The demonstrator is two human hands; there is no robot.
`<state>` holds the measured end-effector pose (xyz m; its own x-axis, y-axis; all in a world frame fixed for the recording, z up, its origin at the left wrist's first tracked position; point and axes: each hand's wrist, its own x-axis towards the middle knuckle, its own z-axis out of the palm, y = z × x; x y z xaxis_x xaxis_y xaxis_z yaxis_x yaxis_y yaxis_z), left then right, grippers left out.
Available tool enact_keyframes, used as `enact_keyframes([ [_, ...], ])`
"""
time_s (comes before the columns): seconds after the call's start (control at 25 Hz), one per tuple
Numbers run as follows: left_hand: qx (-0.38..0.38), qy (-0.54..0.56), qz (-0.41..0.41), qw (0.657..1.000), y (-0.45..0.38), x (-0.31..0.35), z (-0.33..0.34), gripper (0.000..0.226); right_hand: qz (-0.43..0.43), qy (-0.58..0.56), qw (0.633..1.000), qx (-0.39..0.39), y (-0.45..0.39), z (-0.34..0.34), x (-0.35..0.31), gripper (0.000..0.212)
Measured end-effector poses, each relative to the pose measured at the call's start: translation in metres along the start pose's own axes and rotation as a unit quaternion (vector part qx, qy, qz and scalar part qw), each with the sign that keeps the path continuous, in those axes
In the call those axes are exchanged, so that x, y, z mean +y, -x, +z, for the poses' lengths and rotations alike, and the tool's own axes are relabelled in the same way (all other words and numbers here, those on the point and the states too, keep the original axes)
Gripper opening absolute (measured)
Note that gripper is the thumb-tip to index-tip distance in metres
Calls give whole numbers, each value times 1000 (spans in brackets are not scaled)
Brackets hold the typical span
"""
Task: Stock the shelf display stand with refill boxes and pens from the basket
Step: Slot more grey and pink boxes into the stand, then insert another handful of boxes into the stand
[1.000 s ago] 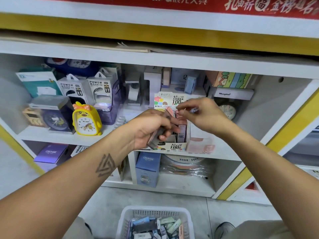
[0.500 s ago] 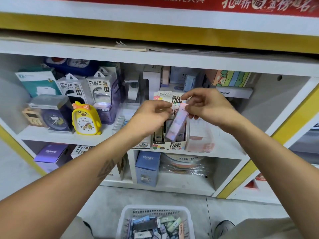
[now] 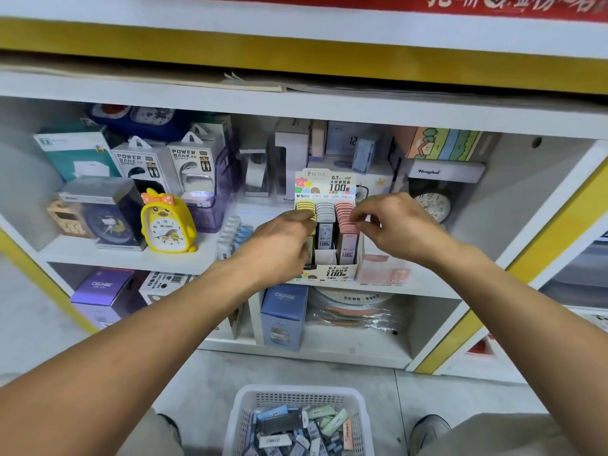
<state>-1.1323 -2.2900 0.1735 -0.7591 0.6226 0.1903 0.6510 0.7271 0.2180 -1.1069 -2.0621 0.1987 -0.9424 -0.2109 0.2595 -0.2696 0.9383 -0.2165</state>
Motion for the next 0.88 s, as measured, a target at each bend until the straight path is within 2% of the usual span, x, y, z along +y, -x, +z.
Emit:
enact_keyframes([
  [0.12, 18, -9, -7, 1000, 6, -4, 0, 52, -14, 8, 1000, 19, 3, -1, -10, 18],
  [0.28, 75, 7, -39, 996, 22, -9, -5, 40, -13, -33, 999, 38, 15, 5, -38, 22],
  [0.4, 84, 35, -66, 994, 44, -9, 0, 30, -11, -69, 997, -34, 30, 27, -63, 25],
  [0.48, 20, 44, -74, 996, 60, -5, 17, 25, -11, -61, 988, -141, 44, 55, -76, 26],
  [0.56, -118, 25, -74, 990, 81, -4, 48, 28, -12, -23, 962, -273, 65, 96, -85, 28],
  [0.64, -259, -6, -61, 964, 102, -4, 85, 33, 14, -10, 931, -365, 92, 146, -89, 31],
  [0.72, -356, -41, -39, 933, 123, -6, 126, 29, 59, -23, 914, -401, 123, 198, -86, 33],
  [0.8, -411, -56, -44, 909, 145, -9, 165, 18, 106, -35, 898, -426, 154, 241, -77, 33],
  [0.88, -451, -45, -70, 888, 166, -14, 205, 21, 142, -48, 878, -454, 183, 277, -65, 25],
])
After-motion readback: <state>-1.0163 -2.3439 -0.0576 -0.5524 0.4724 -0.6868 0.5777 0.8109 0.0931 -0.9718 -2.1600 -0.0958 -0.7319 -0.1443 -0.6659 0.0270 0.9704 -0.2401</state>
